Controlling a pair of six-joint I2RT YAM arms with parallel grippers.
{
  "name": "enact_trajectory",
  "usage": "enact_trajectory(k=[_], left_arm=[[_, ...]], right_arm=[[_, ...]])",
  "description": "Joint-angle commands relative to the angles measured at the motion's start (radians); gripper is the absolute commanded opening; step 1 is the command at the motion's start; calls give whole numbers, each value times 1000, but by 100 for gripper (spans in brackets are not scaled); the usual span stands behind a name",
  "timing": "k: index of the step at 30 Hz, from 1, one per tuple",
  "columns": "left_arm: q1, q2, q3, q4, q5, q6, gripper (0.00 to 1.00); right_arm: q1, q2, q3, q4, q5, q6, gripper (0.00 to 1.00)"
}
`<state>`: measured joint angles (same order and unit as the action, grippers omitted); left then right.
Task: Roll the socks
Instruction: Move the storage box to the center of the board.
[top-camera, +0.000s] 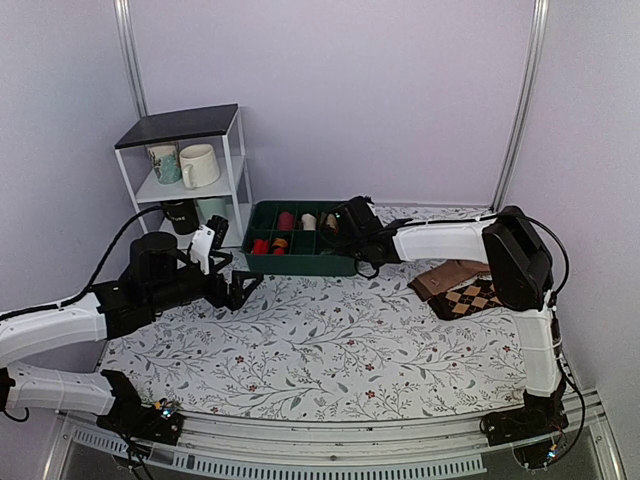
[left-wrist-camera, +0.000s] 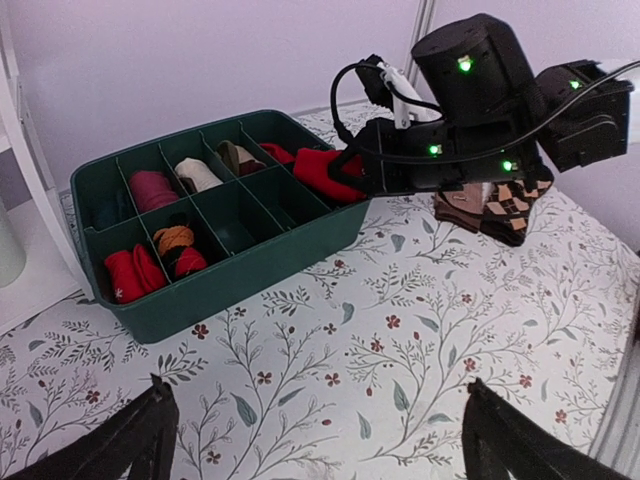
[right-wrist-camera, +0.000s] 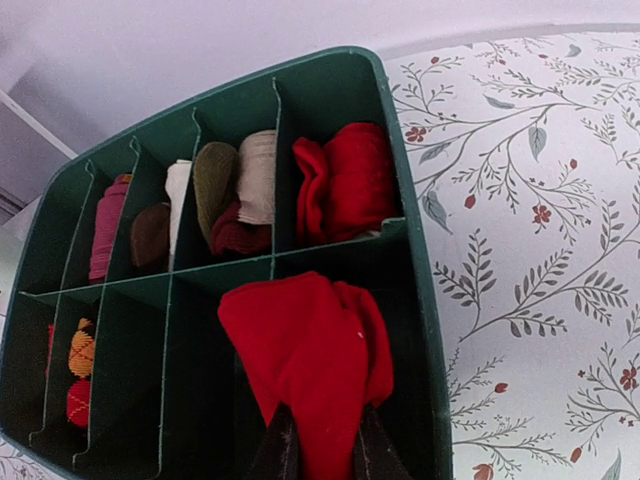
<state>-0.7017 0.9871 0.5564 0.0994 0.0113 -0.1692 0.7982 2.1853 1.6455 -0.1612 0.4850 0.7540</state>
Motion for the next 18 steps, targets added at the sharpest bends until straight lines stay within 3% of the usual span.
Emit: enact_trajectory(k=[1, 9, 18], left_arm=[[13, -19, -15, 22, 18, -9, 99], [13, -17, -16, 34, 23, -6, 99], [13, -39, -23, 33, 20, -6, 99]], right_arm=[[-5, 56, 11, -91, 24, 41, 0], [-20, 57, -9, -172, 8, 51, 0], [-121, -54, -131, -229, 13, -65, 0]])
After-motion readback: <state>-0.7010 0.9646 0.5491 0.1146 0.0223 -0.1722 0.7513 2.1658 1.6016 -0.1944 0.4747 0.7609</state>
